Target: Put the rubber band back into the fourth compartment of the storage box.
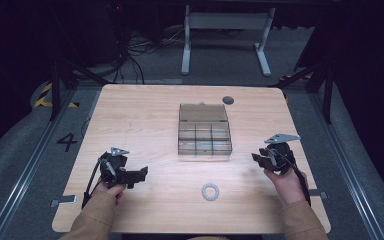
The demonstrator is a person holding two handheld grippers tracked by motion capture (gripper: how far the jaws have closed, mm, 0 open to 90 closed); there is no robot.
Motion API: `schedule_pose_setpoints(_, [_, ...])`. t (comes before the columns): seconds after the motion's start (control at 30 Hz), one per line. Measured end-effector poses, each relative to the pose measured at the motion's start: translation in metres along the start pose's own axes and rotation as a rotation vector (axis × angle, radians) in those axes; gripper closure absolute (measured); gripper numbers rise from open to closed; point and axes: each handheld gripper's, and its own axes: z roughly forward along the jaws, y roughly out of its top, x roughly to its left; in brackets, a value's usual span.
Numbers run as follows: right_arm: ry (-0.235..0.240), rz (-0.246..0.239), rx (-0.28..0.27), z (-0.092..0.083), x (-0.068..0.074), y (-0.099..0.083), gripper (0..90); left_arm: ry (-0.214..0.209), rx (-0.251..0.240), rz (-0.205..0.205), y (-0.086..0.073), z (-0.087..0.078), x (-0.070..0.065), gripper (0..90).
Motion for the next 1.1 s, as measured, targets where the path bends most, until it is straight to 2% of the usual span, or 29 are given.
schedule_pose_setpoints(0.1, [0.009,0.004,0.005,-0.001,0.0,0.0,61.7,0.0,-0.001,-0.013,0.0,0.0,0.0,4.3])
schedule_pose_setpoints(0.27, [0.014,-0.008,-0.011,-0.011,0.003,0.004,60.8,-0.003,-0.004,-0.008,0.0,0.0,0.0,4.3])
schedule_pose_setpoints(0.33, [0.022,-0.02,-0.016,-0.018,0.006,0.008,60.7,0.001,0.005,-0.022,0.0,0.0,0.001,4.3])
schedule_pose_setpoints(0.43, [0.029,-0.033,-0.01,-0.021,0.008,0.009,60.6,0.001,0.003,-0.016,0.001,0.0,0.002,4.3])
schedule_pose_setpoints(0.63, [0.053,-0.051,0.023,-0.021,0.015,0.011,60.3,-0.002,0.005,-0.019,0.001,0.0,0.001,4.4])
schedule_pose_setpoints(0.73, [0.037,-0.081,0.042,-0.023,0.022,0.014,60.5,0.0,0.009,-0.024,0.0,0.001,0.002,4.4])
schedule_pose_setpoints(0.9, [0.06,-0.087,0.072,-0.025,0.03,0.019,60.4,0.001,0.003,-0.025,0.0,0.001,0.001,4.4])
schedule_pose_setpoints(1.1, [0.055,-0.111,0.119,-0.025,0.041,0.023,60.3,0.004,0.009,-0.013,0.0,0.002,0.001,4.4])
